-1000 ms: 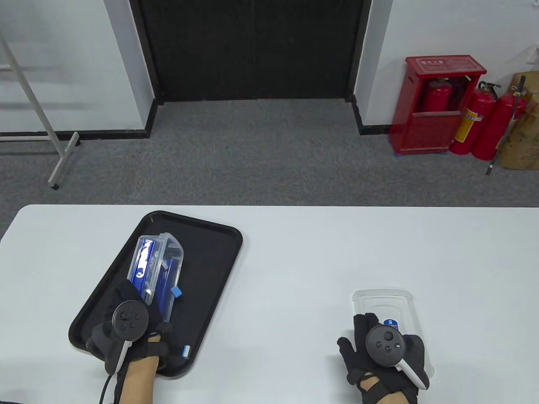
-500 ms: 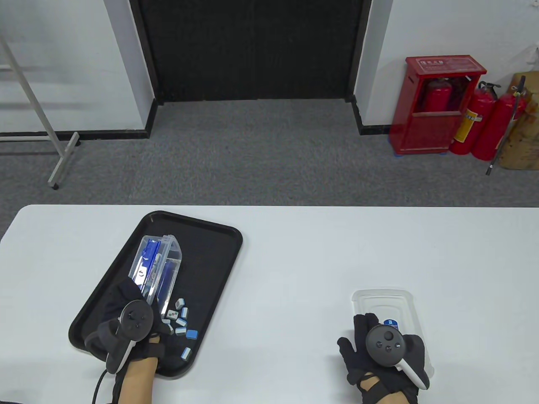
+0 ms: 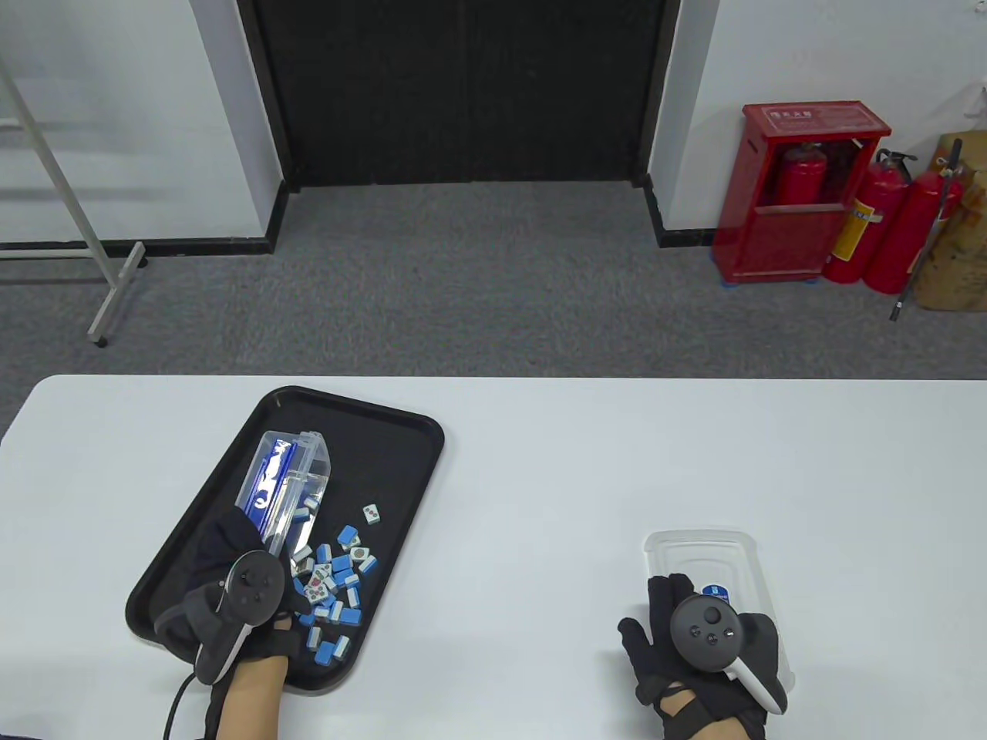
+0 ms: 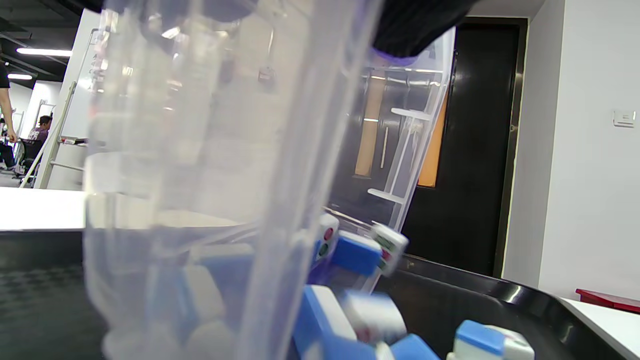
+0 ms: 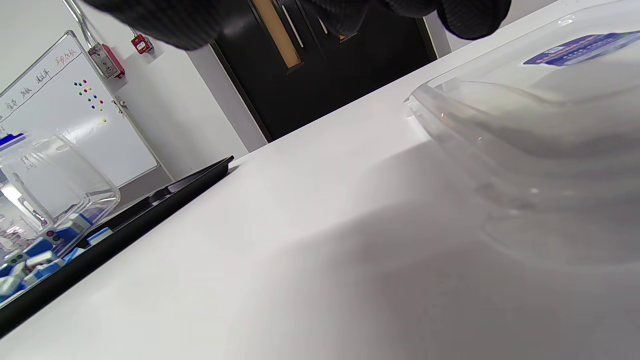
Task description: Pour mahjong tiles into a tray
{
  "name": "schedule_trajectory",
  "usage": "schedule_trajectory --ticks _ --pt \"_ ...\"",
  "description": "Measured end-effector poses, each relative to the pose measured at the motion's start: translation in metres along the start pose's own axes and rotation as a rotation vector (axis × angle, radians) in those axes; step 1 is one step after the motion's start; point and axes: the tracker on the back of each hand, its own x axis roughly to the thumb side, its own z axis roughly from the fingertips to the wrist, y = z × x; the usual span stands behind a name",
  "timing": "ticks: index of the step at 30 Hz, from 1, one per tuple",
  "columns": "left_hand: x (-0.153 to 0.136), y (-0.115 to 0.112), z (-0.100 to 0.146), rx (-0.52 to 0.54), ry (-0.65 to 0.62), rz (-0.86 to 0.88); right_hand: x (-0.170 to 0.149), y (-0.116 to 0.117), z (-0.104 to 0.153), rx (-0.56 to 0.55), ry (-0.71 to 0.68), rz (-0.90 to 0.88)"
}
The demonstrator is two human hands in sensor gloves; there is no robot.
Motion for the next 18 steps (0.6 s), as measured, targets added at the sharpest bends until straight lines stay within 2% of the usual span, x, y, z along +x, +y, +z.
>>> schedule_trajectory --ticks 18 --pt "0.003 0.011 0.003 0.081 -0.089 -0.139 0.0 -0.001 0.001 -0.002 -0.004 -0.004"
